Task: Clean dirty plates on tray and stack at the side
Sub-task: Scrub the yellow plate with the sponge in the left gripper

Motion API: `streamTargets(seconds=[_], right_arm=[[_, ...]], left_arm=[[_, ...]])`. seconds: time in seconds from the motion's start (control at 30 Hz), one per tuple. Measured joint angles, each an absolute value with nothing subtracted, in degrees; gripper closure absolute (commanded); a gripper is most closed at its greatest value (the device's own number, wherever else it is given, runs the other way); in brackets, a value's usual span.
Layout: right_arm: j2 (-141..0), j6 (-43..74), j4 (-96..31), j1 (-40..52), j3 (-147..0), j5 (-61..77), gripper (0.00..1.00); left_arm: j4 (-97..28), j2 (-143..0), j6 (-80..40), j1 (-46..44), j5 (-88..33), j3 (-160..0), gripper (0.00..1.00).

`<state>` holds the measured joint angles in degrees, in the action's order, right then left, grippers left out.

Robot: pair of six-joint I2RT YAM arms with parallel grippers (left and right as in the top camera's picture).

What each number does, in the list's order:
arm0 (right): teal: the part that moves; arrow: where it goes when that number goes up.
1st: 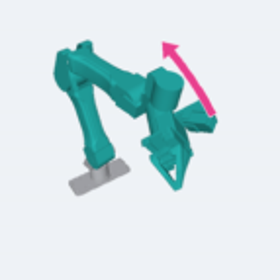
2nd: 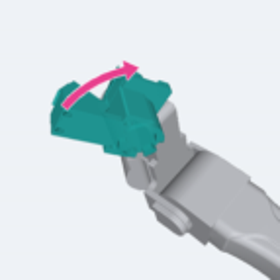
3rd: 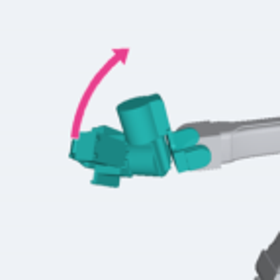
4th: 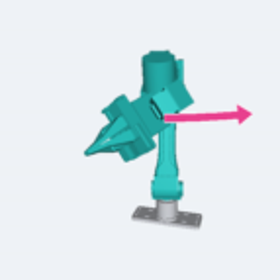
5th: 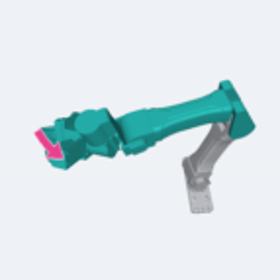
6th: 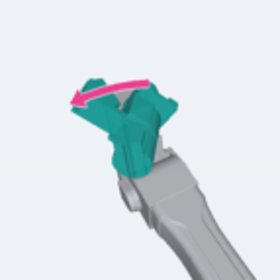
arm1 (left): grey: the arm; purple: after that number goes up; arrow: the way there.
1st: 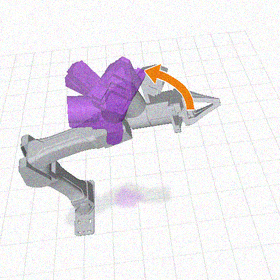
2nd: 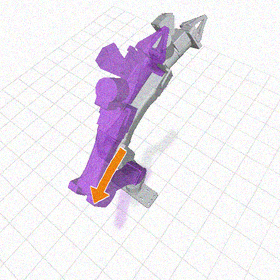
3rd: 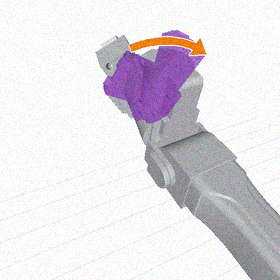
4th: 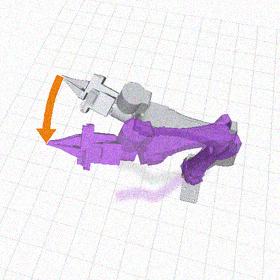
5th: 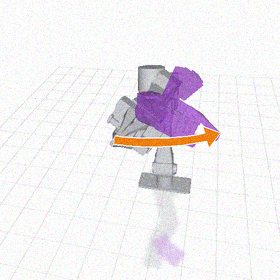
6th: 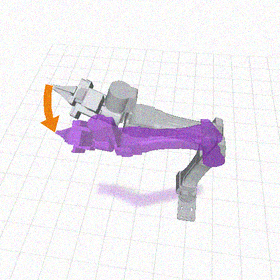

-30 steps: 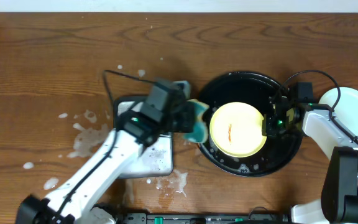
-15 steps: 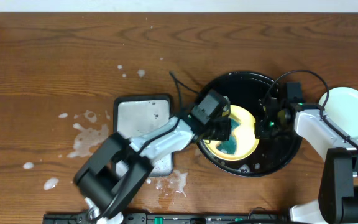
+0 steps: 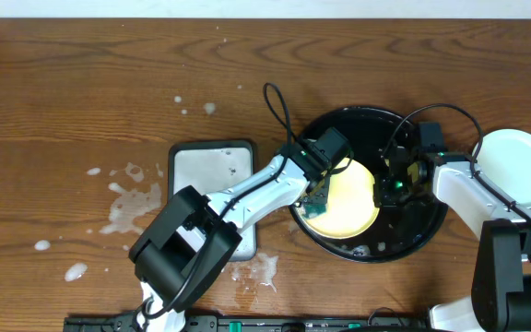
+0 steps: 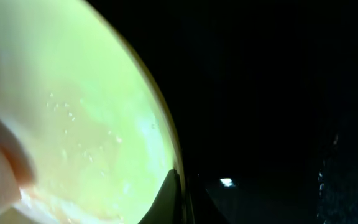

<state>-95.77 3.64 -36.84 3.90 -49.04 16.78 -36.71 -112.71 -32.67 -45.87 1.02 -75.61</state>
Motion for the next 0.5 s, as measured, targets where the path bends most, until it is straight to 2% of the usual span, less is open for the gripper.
streamTargets(seconds=[0.17, 0.5], right_arm=[[-95.79, 3.64, -37.04, 3.90, -49.04, 16.97, 0.99], [-95.79, 3.64, -36.91, 3.88, -49.04, 16.73, 0.99]], left_arm=[[-33.15, -113.03, -31.51, -46.00, 0.03, -75.42, 0.92], [-13.65, -116.64, -34.02, -46.28, -18.98, -74.11, 0.92]])
